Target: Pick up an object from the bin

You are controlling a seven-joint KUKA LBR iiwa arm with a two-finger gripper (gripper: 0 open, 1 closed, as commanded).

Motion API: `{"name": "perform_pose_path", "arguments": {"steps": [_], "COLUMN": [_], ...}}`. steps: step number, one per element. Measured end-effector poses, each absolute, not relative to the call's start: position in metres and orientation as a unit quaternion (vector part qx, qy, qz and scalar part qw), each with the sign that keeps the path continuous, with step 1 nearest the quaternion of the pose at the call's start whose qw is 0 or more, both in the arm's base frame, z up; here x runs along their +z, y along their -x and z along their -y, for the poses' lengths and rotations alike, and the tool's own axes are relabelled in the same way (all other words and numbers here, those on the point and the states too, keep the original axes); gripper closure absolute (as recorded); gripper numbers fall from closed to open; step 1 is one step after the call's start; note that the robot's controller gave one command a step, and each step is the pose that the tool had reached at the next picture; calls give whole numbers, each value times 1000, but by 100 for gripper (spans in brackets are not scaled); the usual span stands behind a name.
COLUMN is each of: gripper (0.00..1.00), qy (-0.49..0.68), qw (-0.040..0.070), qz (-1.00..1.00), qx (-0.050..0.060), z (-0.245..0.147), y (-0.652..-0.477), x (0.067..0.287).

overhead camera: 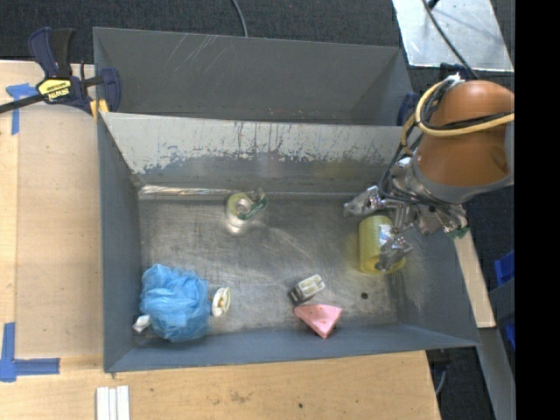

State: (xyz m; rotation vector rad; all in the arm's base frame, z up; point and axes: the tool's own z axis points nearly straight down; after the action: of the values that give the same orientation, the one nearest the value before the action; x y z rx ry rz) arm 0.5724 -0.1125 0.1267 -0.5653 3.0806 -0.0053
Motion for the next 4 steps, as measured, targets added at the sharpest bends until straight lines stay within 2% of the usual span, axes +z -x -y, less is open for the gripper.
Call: {"name": "perform_pose_path", "arguments": {"steps": [1, 2, 3, 4], "gripper": [0, 100, 100, 100], "qy": [225, 176, 176, 190], "qw": [1, 5, 5, 2], "qz": [-974, -984, -984, -982], "qx": [0, 6, 7, 0], "z": [127, 129, 129, 117], "y": [-593, -600, -600, -611], "x": [100, 75, 75, 161]}}
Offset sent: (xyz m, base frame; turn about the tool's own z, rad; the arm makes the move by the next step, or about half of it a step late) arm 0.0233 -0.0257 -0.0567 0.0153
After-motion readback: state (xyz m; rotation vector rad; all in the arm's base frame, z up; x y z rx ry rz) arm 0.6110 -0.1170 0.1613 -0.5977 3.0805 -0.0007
